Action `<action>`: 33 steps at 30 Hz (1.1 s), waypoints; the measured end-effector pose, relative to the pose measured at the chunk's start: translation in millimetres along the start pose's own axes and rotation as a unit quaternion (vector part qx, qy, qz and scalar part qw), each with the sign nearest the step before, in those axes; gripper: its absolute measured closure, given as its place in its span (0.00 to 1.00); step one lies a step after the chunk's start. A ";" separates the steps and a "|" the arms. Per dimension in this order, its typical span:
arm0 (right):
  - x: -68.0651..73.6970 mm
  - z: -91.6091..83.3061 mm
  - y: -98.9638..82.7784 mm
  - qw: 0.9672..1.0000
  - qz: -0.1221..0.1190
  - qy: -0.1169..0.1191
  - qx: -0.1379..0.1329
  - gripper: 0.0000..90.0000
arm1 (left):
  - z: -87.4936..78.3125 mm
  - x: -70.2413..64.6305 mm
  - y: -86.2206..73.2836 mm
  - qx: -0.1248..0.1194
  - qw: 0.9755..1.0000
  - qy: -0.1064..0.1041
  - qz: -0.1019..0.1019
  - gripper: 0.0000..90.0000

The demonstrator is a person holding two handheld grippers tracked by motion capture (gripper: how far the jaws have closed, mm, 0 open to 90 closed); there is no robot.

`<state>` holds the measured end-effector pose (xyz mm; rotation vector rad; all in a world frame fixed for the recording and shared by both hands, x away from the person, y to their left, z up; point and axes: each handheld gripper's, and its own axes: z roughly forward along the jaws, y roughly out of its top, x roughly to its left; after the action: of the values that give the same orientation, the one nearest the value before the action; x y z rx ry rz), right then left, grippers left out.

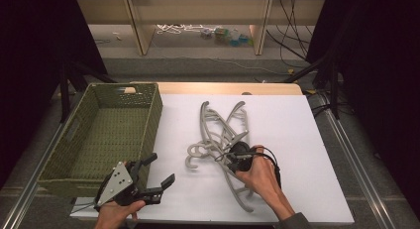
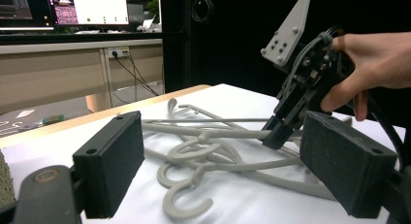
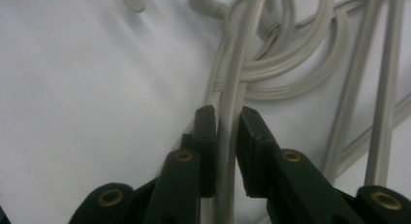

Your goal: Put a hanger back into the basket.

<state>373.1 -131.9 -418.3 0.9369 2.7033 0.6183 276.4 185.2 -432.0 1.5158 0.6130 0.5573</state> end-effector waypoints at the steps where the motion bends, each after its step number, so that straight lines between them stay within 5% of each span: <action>1: 0.0 -3.1 -0.7 1.000 0.003 -0.005 0.001 0.91 | 0.0 0.1 0.0 0.000 1.000 0.000 0.000 0.18; 13: -6.3 -40.0 -7.3 0.995 -0.075 -0.038 -0.053 0.92 | -0.4 0.6 0.4 0.000 1.000 0.001 0.004 0.18; 17: -8.0 -54.0 -9.1 0.993 -0.075 -0.039 -0.083 0.92 | 0.0 0.4 0.2 0.001 1.000 0.003 0.004 0.18; 24: -9.6 -77.8 -13.2 0.990 -0.082 -0.004 -0.117 0.92 | 0.1 1.0 0.5 0.003 1.000 0.005 0.013 0.18; 33: -1.6 -86.7 -24.6 0.986 -0.100 0.053 -0.122 0.92 | 6.7 -5.6 0.3 0.026 0.999 -0.008 0.034 0.20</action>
<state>332.4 -177.9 -352.3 0.5787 2.6870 0.9518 276.8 176.6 -431.8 1.5931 0.5683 0.5845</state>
